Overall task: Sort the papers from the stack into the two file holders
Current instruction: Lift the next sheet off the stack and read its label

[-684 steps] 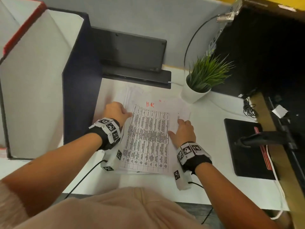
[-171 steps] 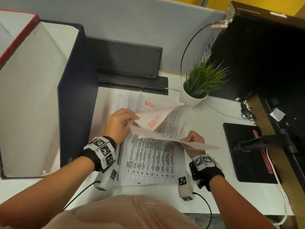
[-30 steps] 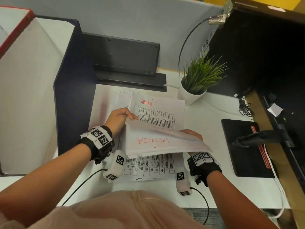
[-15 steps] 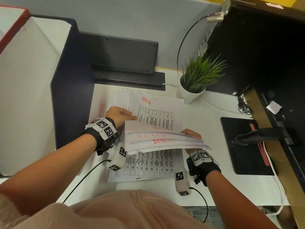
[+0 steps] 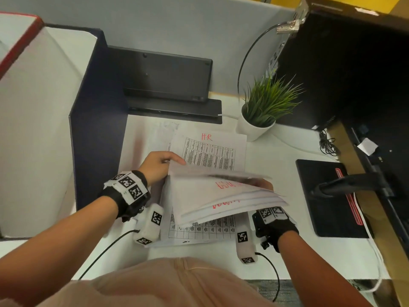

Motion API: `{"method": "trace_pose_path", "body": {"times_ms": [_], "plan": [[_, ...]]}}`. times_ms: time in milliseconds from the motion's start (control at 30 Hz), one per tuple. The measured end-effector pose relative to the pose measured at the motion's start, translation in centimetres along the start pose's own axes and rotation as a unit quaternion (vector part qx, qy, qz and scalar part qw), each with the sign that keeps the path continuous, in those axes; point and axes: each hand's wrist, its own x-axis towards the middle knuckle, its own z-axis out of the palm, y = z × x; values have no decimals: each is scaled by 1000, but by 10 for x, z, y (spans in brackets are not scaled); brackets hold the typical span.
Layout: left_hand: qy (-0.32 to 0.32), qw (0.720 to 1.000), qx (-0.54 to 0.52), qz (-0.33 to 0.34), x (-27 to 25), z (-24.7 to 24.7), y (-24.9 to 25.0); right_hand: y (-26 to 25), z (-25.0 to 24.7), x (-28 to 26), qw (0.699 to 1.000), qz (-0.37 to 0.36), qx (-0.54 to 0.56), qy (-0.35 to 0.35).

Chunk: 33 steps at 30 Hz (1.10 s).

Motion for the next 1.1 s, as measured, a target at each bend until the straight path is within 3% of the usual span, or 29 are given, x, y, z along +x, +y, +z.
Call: {"method": "trace_pose_path", "body": {"times_ms": [33, 67, 100, 167, 200, 267, 300, 367, 400, 467, 500, 567, 633, 800, 933, 1100], "plan": [[-5, 1000, -16, -4, -2, 0, 2, 7, -8, -9, 997, -72, -28, -3], [-7, 1000, -27, -5, -3, 0, 3, 5, -10, -15, 995, -100, 2, -22], [-10, 999, -34, -3, -4, 0, 5, 8, -12, -14, 996, -73, 58, 16], [-18, 999, -49, 0, -4, 1, 6, -4, -1, -6, 990, -34, -49, 127], [-22, 998, -53, 0, -5, 1, 7, -16, -5, -9, 994, -37, 6, 107], [-19, 999, -48, 3, -5, 1, 11, -12, -3, -13, 986, -144, 60, 53], [-12, 999, -41, 4, -5, 2, 13, -18, 6, -15, 985, -157, 9, 73], [7, 998, -54, -6, -6, 5, 17, -25, 15, -11, 971, -122, -73, 191], [8, 996, -88, -25, -7, 6, 20, -25, 11, -9, 981, -111, -61, 148], [-21, 983, -172, -65, -9, 5, 24, -22, 0, -6, 997, -52, -38, -36], [-46, 976, -199, -71, -9, 5, 25, -19, -6, -5, 997, -25, -29, -65], [-75, 971, -218, -57, -10, 4, 25, -18, -5, -3, 996, -81, 16, -14], [-54, 977, -201, -49, -12, 3, 26, -26, -6, -9, 984, -144, 102, 24], [-51, 990, -114, -64, -14, 7, 22, -29, -5, -12, 976, -147, 162, 13], [-26, 999, -5, 28, -16, 17, 32, -42, -3, -26, 963, -188, 193, 28], [83, 987, 15, 137, -18, 9, 64, -82, -21, -55, 920, -298, 245, 75]]}}
